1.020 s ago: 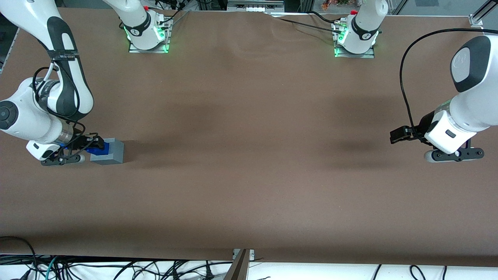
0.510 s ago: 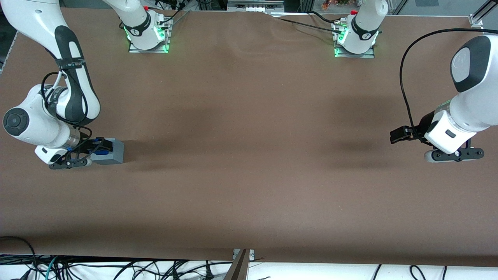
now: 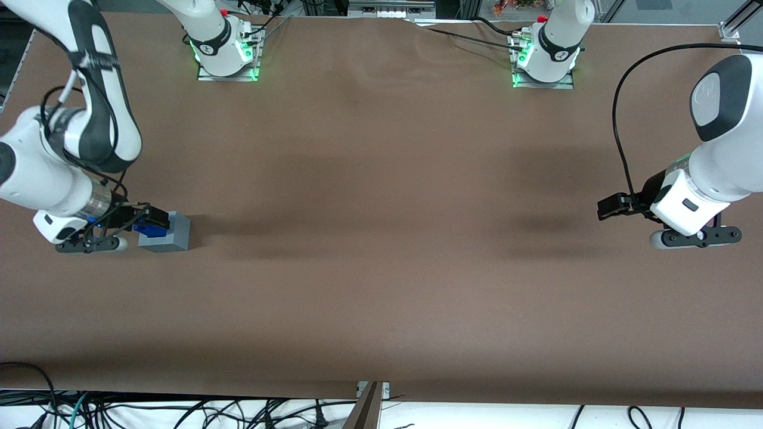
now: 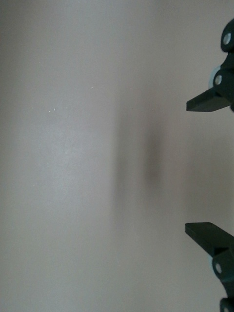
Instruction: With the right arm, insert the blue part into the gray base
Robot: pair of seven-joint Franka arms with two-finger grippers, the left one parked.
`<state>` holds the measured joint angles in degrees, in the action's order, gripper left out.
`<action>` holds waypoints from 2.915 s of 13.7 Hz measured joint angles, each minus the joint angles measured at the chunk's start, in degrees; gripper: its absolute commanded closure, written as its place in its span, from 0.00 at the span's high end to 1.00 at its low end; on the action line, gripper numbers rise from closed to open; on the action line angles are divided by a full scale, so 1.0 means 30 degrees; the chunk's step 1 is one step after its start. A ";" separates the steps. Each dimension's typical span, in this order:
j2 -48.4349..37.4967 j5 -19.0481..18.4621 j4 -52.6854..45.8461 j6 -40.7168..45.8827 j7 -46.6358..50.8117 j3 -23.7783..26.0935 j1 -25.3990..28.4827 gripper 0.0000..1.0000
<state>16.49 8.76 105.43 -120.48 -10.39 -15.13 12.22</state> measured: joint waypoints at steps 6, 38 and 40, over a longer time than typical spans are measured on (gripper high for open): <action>-0.2766 -0.1096 -0.2400 0.5817 0.2001 0.0653 0.0614 0.99; -0.2747 -0.2483 -0.6101 0.9174 0.2455 0.4294 -0.2111 0.99; -0.2735 -0.2515 -0.6101 0.9174 0.2455 0.4288 -0.2156 0.99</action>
<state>8.28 1.22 87.13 -92.96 -3.02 -2.27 5.75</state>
